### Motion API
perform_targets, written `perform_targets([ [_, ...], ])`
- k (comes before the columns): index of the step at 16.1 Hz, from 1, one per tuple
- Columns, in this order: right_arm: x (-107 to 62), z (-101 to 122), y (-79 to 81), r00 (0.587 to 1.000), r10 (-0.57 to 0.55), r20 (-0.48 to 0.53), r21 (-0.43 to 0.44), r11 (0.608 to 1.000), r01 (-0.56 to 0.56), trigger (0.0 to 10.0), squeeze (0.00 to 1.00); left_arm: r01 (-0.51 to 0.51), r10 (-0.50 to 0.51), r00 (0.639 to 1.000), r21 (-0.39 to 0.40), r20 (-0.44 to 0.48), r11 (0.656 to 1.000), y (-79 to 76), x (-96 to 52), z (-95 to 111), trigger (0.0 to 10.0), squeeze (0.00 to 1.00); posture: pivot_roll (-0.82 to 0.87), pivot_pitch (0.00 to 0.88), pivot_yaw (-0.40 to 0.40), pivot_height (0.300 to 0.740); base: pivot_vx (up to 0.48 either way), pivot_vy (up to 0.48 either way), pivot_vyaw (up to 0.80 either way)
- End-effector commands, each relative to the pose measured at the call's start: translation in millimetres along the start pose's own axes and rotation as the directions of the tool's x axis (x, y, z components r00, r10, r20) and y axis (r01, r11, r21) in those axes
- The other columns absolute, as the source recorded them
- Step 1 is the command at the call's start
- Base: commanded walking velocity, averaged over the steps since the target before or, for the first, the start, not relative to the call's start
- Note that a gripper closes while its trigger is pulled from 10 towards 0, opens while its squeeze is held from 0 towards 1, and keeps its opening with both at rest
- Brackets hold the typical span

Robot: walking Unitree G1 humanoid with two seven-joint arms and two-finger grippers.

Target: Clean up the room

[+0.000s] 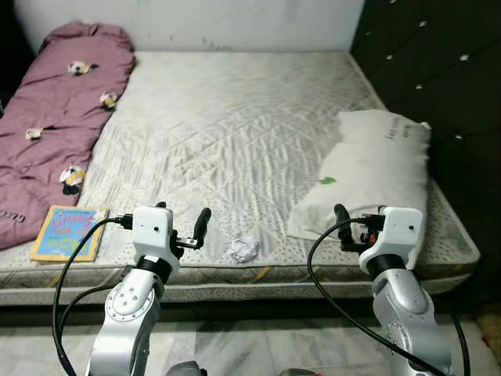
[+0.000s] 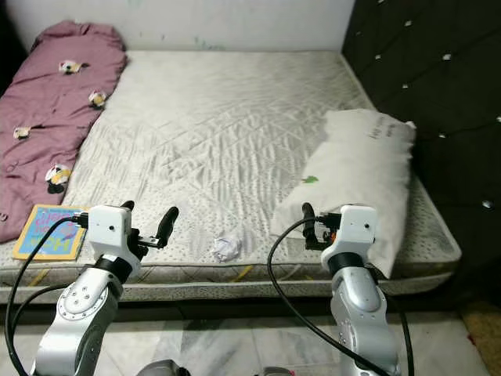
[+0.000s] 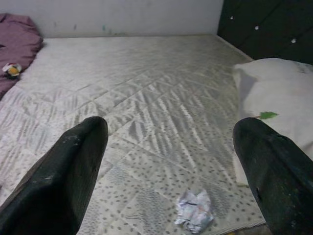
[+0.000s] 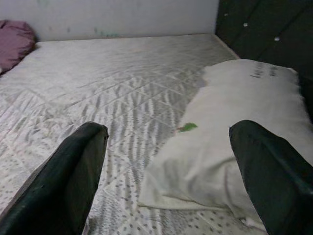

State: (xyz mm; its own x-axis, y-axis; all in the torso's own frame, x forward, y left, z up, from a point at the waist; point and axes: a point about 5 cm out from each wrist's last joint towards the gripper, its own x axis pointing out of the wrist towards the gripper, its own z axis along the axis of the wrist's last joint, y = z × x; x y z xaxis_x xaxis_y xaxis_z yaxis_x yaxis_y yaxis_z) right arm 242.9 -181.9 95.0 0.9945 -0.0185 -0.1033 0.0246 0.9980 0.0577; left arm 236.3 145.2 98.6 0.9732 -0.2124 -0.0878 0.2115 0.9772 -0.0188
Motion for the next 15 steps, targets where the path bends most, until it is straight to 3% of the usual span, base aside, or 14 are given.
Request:
perform_targets([
  [1, 1.2, 5.9, 2.1, 1.0, 0.013, 0.026, -0.008, 1.0, -0.013, 10.0, 0.0, 0.002, -0.002, 1.0, 0.001, -0.001, 1.0, 0.2, -0.5, 1.2, 10.0, 0.0, -0.01, 0.025, -0.01, 0.74, 0.296, 0.0, 0.0],
  [6, 4.3, 7.6, 2.1, 0.999, 0.017, 0.038, -0.003, 1.0, -0.017, 10.0, 0.0, 0.008, -0.008, 1.0, 0.001, 0.004, 1.0, -0.6, 1.5, 2.2, 10.0, 0.0, 0.0, 0.019, -0.013, 0.74, 0.325, 0.0, 0.0],
  [9, 6.2, 4.0, -1.2, 0.999, -0.04, 0.025, -0.081, 0.996, 0.042, 10.0, 0.0, 0.002, -0.002, 1.0, 0.0, 0.004, 1.0, -1.2, 1.5, 2.3, 10.0, 0.0, 0.0, 0.018, -0.014, 0.74, 0.293, 0.0, 0.0],
  [11, 6.4, 4.4, -0.6, 0.999, -0.032, 0.037, -0.059, 0.998, 0.034, 10.0, 0.0, 0.016, -0.016, 1.0, -0.029, 0.01, 0.999, -3.9, 2.3, 2.7, 10.0, 0.0, -0.01, 0.018, -0.014, 0.74, 0.0, 0.0, 0.0],
  [15, 6.2, 4.0, -2.9, 0.999, -0.038, 0.03, -0.053, 0.998, 0.04, 10.0, 0.0, -0.03, 0.03, 0.999, -0.004, -0.013, 1.0, -5.1, 2.1, -2.1, 10.0, 0.0, 0.0, 0.022, -0.016, 0.74, 0.0, 0.0, 0.0],
])
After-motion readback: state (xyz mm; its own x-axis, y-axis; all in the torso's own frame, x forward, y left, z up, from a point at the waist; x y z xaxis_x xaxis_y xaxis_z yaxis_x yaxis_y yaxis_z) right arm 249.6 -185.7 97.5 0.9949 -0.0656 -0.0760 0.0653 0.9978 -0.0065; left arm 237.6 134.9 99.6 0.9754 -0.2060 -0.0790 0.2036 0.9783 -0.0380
